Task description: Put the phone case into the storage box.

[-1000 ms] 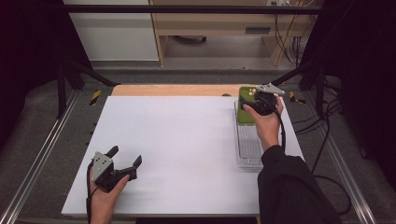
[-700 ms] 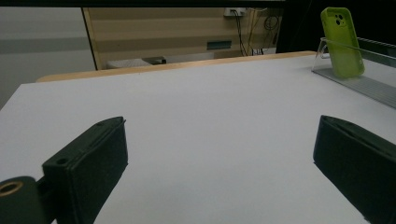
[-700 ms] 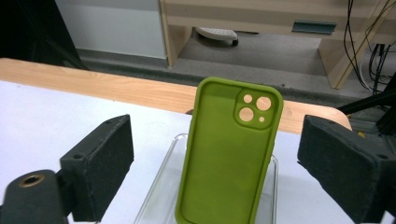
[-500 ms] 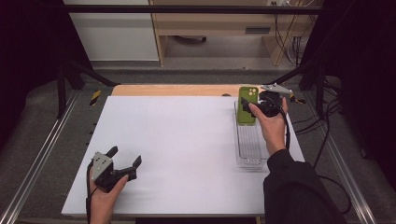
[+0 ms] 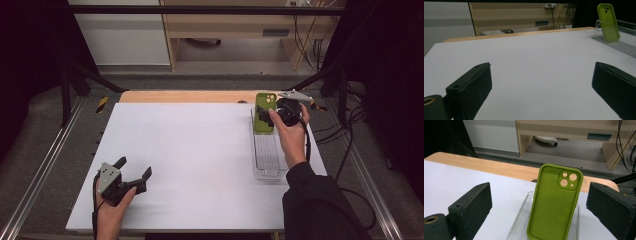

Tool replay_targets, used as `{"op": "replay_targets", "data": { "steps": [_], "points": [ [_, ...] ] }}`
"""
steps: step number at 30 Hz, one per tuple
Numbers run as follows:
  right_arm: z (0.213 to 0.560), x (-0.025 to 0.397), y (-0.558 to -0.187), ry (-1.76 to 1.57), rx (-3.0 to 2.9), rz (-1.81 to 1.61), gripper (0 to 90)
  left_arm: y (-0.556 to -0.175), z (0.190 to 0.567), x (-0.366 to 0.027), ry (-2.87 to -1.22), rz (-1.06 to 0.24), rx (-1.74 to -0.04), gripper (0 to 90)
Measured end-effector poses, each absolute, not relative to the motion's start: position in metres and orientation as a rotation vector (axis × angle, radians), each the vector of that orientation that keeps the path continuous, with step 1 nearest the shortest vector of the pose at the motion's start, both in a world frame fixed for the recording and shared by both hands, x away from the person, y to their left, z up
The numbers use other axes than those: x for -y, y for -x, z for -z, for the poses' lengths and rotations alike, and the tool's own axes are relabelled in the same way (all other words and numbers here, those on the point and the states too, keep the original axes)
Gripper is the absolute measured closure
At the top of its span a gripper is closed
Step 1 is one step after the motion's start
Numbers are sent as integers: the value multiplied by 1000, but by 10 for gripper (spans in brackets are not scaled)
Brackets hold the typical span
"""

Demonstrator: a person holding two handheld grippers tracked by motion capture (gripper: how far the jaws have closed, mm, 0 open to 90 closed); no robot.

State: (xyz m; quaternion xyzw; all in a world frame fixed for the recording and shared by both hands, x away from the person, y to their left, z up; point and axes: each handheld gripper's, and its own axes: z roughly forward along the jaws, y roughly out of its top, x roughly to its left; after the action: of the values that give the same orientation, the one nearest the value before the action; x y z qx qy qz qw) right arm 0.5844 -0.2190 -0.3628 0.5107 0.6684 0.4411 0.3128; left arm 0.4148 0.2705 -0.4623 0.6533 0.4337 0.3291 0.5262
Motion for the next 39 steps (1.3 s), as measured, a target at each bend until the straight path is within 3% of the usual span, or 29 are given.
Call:
{"op": "replay_targets", "data": {
  "steps": [26, 39],
  "points": [
    [328, 224, -546, -1248, -1600, -1381, 62, -409, 455, -285, -1531, -816, -1028, 20],
    [331, 240, -537, -1261, -1605, -1370, 63, -404, 453, -304, -1506, -827, -1049, 16]
  ]
}}
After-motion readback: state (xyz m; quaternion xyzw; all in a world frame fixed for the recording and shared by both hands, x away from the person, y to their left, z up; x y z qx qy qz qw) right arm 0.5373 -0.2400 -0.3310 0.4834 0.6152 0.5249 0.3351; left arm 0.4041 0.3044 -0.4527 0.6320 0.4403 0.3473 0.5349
